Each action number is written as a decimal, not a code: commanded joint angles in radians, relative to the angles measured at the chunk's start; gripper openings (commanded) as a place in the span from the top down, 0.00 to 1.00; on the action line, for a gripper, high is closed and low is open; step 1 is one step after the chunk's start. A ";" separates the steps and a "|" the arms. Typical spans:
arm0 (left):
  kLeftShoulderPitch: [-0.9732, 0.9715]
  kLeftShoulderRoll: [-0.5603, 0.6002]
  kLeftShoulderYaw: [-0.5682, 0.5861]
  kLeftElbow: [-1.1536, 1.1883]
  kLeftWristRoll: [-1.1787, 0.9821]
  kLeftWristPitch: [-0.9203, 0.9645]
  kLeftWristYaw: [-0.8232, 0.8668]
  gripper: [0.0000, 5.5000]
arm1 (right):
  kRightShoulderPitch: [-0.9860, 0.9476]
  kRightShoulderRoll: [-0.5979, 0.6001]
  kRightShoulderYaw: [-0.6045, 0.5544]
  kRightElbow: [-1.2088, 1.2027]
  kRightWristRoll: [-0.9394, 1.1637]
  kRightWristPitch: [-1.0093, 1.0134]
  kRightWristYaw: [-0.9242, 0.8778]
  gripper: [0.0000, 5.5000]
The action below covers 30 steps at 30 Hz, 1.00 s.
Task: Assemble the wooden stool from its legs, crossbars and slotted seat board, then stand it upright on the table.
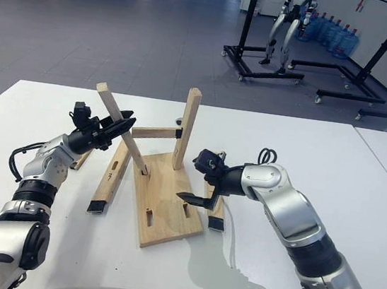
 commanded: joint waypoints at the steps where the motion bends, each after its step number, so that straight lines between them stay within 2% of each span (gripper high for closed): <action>1: -0.018 0.020 -0.006 0.003 0.014 0.022 -0.006 0.63 | -0.009 -0.001 0.004 -0.005 0.003 0.008 -0.005 0.02; 10: -0.025 0.027 0.006 0.009 0.002 0.057 -0.014 0.63 | -0.006 0.004 0.005 -0.008 0.002 0.008 -0.007 0.02; 30: -0.029 0.044 -0.016 0.000 0.050 0.003 -0.034 0.63 | -0.003 0.007 0.010 -0.015 0.004 0.015 -0.011 0.02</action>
